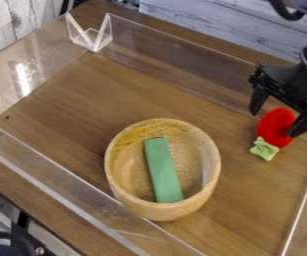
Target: Move the red object to the left side of the table
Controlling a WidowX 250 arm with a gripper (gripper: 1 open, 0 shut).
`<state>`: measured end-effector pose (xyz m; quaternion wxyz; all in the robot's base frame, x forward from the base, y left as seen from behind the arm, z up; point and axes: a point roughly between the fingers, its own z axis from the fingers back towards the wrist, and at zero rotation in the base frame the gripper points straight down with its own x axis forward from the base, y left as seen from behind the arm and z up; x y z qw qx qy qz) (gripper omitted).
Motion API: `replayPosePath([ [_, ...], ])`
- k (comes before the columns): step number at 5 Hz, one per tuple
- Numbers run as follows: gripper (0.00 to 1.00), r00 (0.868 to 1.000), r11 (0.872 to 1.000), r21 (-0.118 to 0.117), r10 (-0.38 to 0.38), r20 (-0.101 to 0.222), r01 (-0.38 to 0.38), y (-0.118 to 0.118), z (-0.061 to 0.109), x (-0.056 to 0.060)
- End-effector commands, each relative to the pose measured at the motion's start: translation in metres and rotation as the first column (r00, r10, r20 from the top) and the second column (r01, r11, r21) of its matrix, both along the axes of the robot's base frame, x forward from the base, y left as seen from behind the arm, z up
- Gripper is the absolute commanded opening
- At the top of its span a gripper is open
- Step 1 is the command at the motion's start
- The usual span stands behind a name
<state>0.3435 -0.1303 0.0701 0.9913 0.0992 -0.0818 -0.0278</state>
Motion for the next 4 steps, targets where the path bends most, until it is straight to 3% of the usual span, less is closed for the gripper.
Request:
replayPosePath([
  [1,1.0,0.995,0.998,-0.062,0.022,0.096,-0.016,-0.02,0.041,0.001],
  [2,1.0,0.995,0.998,-0.061,-0.001,0.101,0.008,-0.009,0.035,0.009],
  [3,1.0,0.994,0.998,-0.042,-0.031,0.101,0.036,0.006,0.031,0.014],
  [4,1.0,0.996,0.998,-0.044,-0.029,0.088,0.033,0.006,0.025,0.018],
])
